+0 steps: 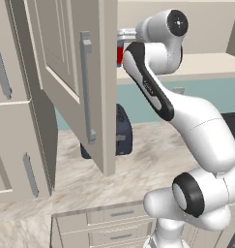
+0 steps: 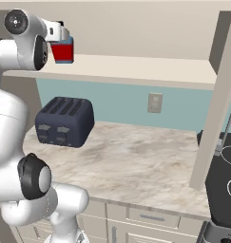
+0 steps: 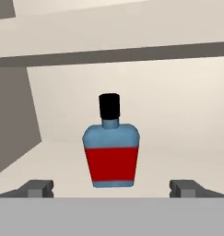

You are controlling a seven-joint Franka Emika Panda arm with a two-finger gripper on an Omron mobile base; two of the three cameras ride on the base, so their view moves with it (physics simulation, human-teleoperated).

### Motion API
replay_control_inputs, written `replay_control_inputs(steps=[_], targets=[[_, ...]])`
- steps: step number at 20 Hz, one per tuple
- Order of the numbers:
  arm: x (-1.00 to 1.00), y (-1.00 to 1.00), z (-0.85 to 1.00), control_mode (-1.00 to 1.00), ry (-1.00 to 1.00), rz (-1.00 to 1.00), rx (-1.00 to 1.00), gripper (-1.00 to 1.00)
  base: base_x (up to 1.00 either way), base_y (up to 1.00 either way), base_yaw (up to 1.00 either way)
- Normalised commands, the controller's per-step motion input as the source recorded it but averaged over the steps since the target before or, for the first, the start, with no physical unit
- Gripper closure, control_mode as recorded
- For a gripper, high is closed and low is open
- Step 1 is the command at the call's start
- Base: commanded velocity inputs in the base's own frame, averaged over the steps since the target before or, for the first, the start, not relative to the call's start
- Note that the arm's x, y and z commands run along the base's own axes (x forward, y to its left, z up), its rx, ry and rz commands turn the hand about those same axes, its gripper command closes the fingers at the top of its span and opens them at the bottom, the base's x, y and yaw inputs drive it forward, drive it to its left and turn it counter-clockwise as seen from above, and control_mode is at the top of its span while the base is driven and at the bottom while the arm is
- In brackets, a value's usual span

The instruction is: Open the cabinet directly in front. Then move the liquor and the cup to the dining counter with the jar on it.

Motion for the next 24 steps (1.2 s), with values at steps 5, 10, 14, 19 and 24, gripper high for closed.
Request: replay_control_inputs(steps=[5, 10, 14, 19, 24], targets=[[0.2, 0.0, 0.0, -1.0, 0.04, 0.0, 0.0, -1.0, 0.0, 0.0, 0.0], [0.03, 0.0, 0.0, -1.0, 0.0, 0.0, 0.0, -1.0, 0.0, 0.0, 0.0], [0.0, 0.0, 0.0, -1.0, 0.0, 0.0, 0.0, -1.0, 0.0, 0.0, 0.0], [0.03, 0.0, -0.01, -1.0, -0.01, 0.0, 0.0, -1.0, 0.0, 0.0, 0.0], [0.12, 0.0, 0.0, -1.0, 0.0, 0.0, 0.0, -1.0, 0.0, 0.0, 0.0]])
